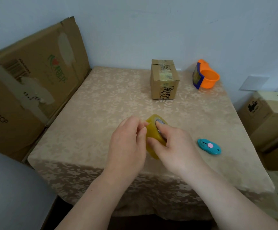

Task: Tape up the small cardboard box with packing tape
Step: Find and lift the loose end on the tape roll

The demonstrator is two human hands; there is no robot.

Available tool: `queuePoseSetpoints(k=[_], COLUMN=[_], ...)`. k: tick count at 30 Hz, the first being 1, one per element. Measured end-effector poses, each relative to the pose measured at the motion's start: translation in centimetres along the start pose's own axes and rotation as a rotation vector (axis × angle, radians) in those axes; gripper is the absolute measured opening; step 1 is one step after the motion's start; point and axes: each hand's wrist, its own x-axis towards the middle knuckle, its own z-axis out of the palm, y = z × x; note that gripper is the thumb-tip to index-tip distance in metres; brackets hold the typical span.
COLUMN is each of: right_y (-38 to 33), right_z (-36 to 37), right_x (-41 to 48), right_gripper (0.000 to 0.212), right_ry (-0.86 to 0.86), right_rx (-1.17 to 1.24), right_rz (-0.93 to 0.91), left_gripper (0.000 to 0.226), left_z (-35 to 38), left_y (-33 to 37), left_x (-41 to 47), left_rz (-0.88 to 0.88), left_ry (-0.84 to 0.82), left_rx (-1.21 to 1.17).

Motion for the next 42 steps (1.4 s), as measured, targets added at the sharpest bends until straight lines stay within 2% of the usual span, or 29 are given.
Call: queuePoseSetpoints(k=[6, 8, 10, 14, 17, 21, 27, 32, 36, 40, 42], right_y=[0.2, 0.3, 0.4, 0.1, -0.7, -1.1, -0.8, -0.4, 0.1, 0.6, 0.8], right_z=[0.0, 0.2, 0.5, 0.9, 1.3, 1.6, 1.5, 1.1, 0.8, 0.0, -0.2], right_x=[-0.2, -0.2, -0.3, -0.6, -1.0, -1.0, -0.7, -0.5, -0.2, 0.2, 0.3], right_gripper=[0.041, 0.051, 0.053, 0.047, 0.055, 0.060, 0.049, 0.024, 0.025, 0.025, 0.025], right_ry=[0.008, -0.031, -0.040, 0.021, 0.033, 0.034, 0.044, 0.067, 0.069, 0.029, 0.016], right_rx=[0.133, 0.133, 0.088, -0.007, -0.114, -0.219, -0.246, -0.189, -0.146, -0.070, -0.018], right_rz=[-0.009, -0.037, -0.074, -0.110, -0.132, -0.129, -0.080, -0.062, -0.057, -0.016, -0.014], left_gripper=[0.012, 0.015, 0.017, 0.019, 0.025, 0.021, 0.023, 0.017, 0.015, 0.016, 0.018], left_z=[0.0, -0.3, -0.6, -0.4, -0.3, -0.3, -0.2, -0.2, -0.4, -0.4, -0.1], left_y=[0.2, 0.0, -0.1, 0.4, 0.9, 1.2, 1.2, 1.0, 0.7, 1.0, 0.8], left_x=[0.6, 0.9, 1.1, 0.7, 0.6, 0.7, 0.6, 0.6, 0.8, 0.7, 0.9], left_rz=[-0.157, -0.204, -0.232, -0.194, -0.160, -0.128, 0.011, 0.087, 0.030, 0.079, 0.015], left_ry=[0.091, 0.110, 0.113, 0.106, 0.121, 0.117, 0.039, -0.036, -0.029, -0.059, -0.045], left_rx=[-0.085, -0.077, -0.047, 0.054, 0.103, 0.128, 0.156, 0.130, -0.048, -0.128, -0.227])
